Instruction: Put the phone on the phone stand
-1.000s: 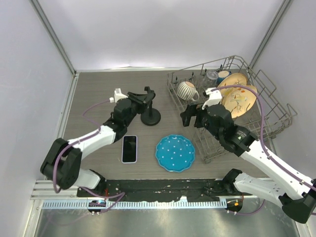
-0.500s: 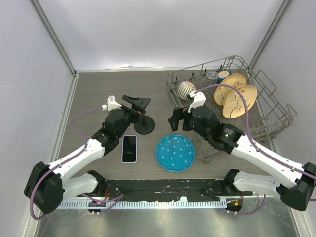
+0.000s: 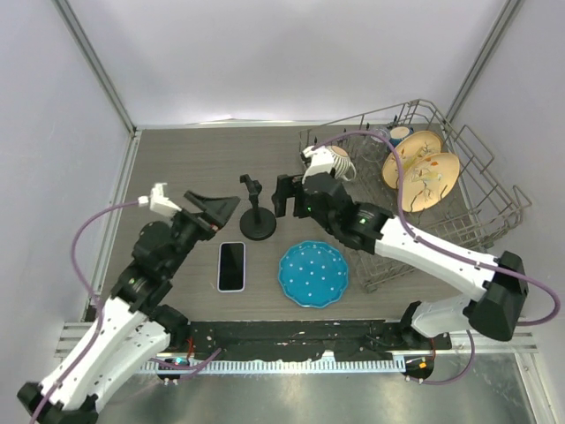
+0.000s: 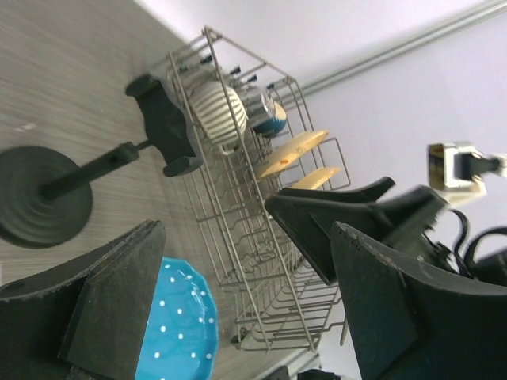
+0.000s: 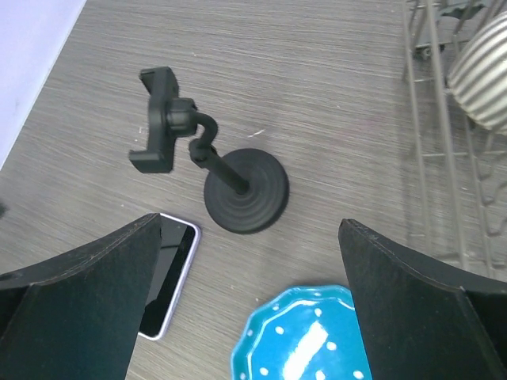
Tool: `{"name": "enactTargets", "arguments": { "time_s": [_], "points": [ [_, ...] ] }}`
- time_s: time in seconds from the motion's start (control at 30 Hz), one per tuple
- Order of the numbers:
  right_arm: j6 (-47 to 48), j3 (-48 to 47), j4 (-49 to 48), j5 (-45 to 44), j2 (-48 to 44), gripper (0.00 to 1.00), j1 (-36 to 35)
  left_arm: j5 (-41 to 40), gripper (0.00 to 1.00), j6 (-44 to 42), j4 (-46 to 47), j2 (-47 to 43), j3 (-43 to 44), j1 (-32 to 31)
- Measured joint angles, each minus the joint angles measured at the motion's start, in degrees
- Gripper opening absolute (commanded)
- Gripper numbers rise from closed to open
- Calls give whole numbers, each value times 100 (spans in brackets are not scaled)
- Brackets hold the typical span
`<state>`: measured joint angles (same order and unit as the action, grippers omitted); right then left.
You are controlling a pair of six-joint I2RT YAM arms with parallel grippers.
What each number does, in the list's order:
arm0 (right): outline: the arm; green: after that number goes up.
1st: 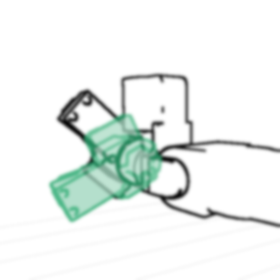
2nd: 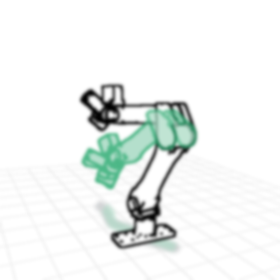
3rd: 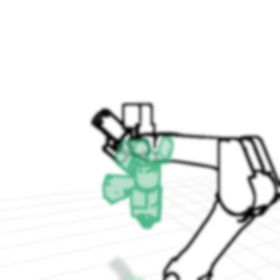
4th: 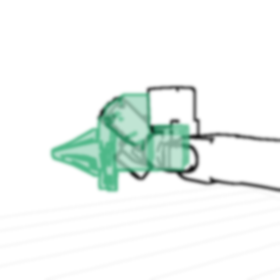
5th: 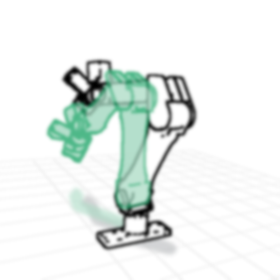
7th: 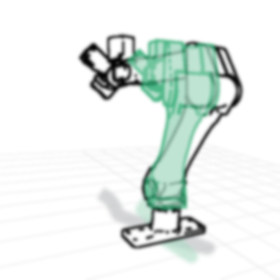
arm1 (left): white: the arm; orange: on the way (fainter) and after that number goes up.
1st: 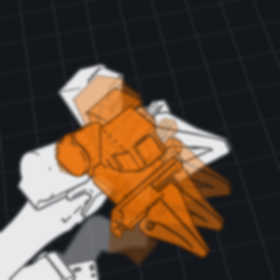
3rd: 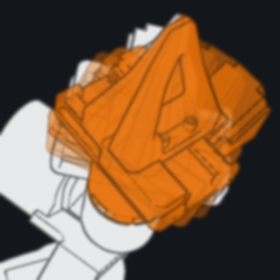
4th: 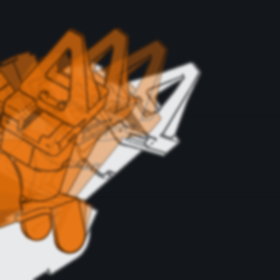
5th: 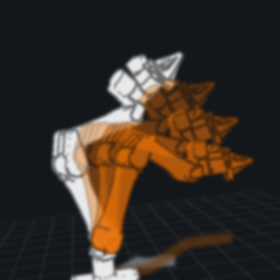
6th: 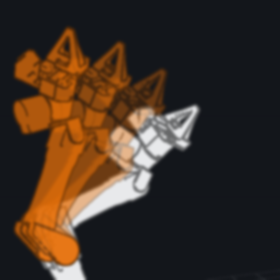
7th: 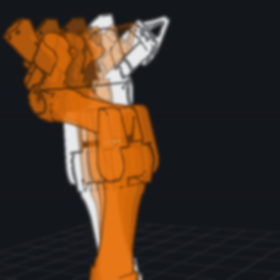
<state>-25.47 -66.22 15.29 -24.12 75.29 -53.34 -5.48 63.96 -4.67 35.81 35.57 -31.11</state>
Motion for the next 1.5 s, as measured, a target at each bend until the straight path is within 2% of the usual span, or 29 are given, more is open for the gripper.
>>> {"name": "enactTargets", "arguments": {
  "time_s": [0.13,0.23,0.43,0.77,0.87,1.03,1.17,1.23,1.27,1.4,1.5],
  "points": [
    [-225,-302,-170,-188,494,91,-142,-577,96,-629,-802,-1141,46,7],
    [-450,-487,-321,-284,837,87,-205,-975,98,-1029,-1222,-1438,260,9],
    [-575,-636,-632,-435,1335,87,-350,-1469,100,-1821,-1709,-1207,699,13],
    [-337,-1045,-933,-356,1915,86,-435,-1869,100,-2931,-1740,-890,953,13],
    [-133,-1224,-949,-216,2122,70,-435,-1958,100,-3329,-1725,-741,1106,13],
    [153,-1392,-787,-212,2328,54,-435,-1982,100,-3939,-1661,-472,1565,13],
    [334,-1567,-595,-260,2411,19,-435,-1989,100,-4345,-1486,-428,1700,13],
    [457,-1626,-496,-251,2422,10,-435,-2002,100,-4533,-1375,-472,1657,13],
    [522,-1644,-444,-271,2430,1,-435,-2037,100,-4647,-1266,-520,1580,13],
    [887,-1687,-387,-61,2437,1,-376,-2135,100,-4839,-1134,-715,1217,13],
    [1261,-1687,-437,424,2433,1,-221,-2087,100,-4900,-1143,-686,1113,13]
  ]
}}
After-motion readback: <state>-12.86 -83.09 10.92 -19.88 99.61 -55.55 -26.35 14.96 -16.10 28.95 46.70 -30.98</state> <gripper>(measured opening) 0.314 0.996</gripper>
